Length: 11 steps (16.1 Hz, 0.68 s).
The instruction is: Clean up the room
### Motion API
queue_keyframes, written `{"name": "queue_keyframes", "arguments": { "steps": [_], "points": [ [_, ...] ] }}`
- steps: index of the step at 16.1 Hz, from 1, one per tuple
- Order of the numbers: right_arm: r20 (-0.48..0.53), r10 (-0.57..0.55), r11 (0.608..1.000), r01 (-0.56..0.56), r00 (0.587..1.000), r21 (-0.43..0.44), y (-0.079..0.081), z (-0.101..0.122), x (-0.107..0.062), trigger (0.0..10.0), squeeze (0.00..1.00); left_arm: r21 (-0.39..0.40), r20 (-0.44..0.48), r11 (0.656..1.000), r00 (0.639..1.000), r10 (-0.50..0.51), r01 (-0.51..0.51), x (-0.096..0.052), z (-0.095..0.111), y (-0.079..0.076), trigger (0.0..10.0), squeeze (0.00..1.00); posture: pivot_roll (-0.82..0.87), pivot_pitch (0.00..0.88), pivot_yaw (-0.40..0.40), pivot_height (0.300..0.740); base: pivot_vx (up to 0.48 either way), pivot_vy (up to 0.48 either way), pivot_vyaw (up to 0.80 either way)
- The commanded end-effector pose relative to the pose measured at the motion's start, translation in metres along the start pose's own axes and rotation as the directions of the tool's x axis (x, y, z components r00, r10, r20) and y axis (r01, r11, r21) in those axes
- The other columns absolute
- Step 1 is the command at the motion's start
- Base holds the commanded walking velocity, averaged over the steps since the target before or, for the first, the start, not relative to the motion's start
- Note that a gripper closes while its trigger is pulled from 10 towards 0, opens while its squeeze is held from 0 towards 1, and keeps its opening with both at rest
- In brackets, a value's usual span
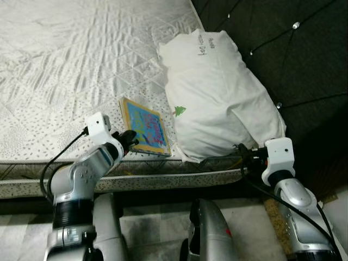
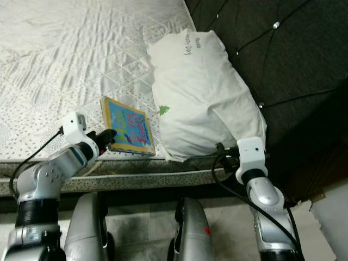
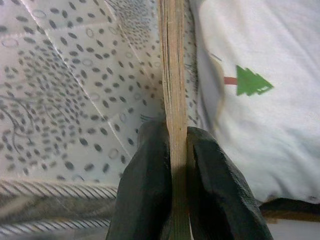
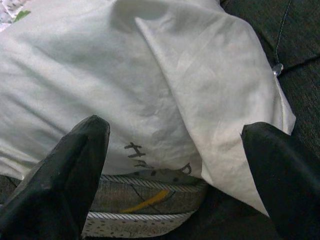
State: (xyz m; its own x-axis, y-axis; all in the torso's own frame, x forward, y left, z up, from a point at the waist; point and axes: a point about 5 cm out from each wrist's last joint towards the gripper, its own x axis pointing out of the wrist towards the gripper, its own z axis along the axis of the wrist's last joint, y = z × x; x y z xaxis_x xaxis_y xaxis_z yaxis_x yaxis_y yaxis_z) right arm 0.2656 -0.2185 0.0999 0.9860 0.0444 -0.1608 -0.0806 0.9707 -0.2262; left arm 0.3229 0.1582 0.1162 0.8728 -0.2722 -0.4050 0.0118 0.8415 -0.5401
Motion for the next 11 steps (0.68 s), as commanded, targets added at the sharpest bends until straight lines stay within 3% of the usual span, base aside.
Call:
{"name": "queue_keyframes", "arguments": {
  "steps": [1, 4, 6, 9, 11],
  "points": [
    [-0.019, -0.003, 1.0, 0.003, 1.0, 0.001, -0.002, -0.004, 0.0, 10.0, 0.0, 0.047, 0.025, 0.999, 1.0, 0.016, -0.017, 0.008, 0.007, 0.0, 10.0, 0.0, -0.03, 0.093, -0.14, 0.572, 0.0, 0.0, 0.0],
    [-0.016, -0.002, 1.0, 0.002, 1.0, -0.006, -0.003, -0.002, 0.001, 10.0, 0.0, 0.105, 0.055, 0.993, 0.997, 0.049, -0.055, 0.021, 0.019, 0.004, 10.0, 0.0, -0.05, 0.093, -0.15, 0.572, 0.0, 0.0, 0.0],
    [-0.008, 0.0, 1.0, 0.0, 1.0, -0.008, -0.005, 0.002, 0.0, 10.0, 0.0, 0.195, 0.072, 0.975, 0.993, 0.093, -0.105, 0.03, 0.026, 0.011, 10.0, 0.0, -0.07, 0.094, -0.156, 0.572, 0.0, 0.0, 0.0],
    [0.003, 0.009, 1.0, -0.009, 1.0, -0.013, -0.004, 0.007, -0.003, 10.0, 0.0, 0.235, 0.035, 0.965, 0.993, 0.11, -0.116, 0.036, 0.022, 0.021, 10.0, 0.0, -0.09, 0.097, -0.167, 0.572, 0.0, 0.0, 0.0],
    [0.001, 0.011, 1.0, -0.011, 1.0, -0.017, -0.005, 0.008, -0.004, 10.0, 0.0, 0.308, 0.001, 0.944, 0.993, 0.121, -0.116, 0.04, 0.018, 0.029, 10.0, 0.0, -0.1, 0.096, -0.173, 0.572, 0.0, 0.0, 0.0]
  ]
}}
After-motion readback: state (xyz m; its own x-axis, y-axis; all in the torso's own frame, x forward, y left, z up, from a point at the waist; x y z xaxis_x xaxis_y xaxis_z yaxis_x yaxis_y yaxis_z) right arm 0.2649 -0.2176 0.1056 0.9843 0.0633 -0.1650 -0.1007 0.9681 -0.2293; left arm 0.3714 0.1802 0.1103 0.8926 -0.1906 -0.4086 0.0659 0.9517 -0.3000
